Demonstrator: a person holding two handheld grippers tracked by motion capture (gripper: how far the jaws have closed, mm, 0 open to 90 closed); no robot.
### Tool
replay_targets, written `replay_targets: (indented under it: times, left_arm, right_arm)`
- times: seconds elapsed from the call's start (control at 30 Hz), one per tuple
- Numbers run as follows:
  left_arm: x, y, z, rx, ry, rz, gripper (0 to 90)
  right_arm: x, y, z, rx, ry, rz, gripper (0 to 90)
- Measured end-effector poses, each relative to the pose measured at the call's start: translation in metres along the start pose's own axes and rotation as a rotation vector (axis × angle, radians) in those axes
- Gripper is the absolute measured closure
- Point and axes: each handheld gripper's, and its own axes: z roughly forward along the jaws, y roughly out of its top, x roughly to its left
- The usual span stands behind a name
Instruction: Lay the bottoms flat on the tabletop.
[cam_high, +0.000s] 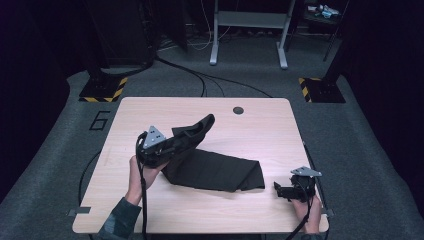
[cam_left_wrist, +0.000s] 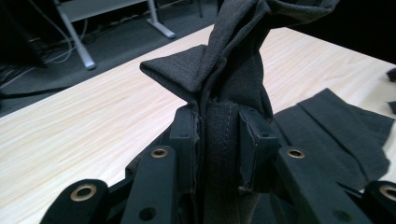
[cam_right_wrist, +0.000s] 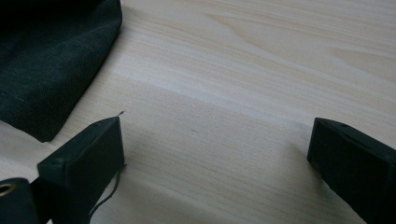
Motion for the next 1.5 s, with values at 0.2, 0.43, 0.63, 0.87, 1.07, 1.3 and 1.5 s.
replay_targets:
  times: [0.2, 0.43, 0.63, 0.87, 1.07, 1.3, 1.5]
  left_arm:
    - [0.015, -0.007, -0.01, -0.001, 0.033, -0.026, 69.9]
    - [0.029, -0.019, -0.019, -0.011, 0.087, -0.07, 69.7]
    - [0.046, -0.033, -0.029, -0.002, 0.138, -0.129, 69.0]
    - [0.068, -0.062, -0.04, 0.044, 0.207, -0.214, 65.1]
    - [0.085, -0.09, -0.049, 0.111, 0.277, -0.3, 46.8]
    - [0.099, -0.13, -0.064, 0.153, 0.314, -0.391, 32.6]
    - [0.106, -0.126, -0.057, 0.158, 0.314, -0.375, 26.2]
  right_arm:
    - [0.0, 0.0, 0.0, 0.0, -0.001, 0.001, 3.0]
    - [0.0, 0.0, 0.0, 0.0, -0.001, 0.001, 3.0]
    - [0.0, 0.0, 0.0, -0.001, -0.002, 0.001, 3.0]
    - [0.0, 0.0, 0.0, -0.001, -0.002, 0.001, 2.9]
    - [0.0, 0.0, 0.0, 0.0, -0.004, 0.003, 2.9]
    - [0.0, 0.0, 0.0, 0.002, -0.007, 0.0, 2.9]
    - [0.001, 0.001, -0.001, 0.01, -0.015, 0.011, 2.0]
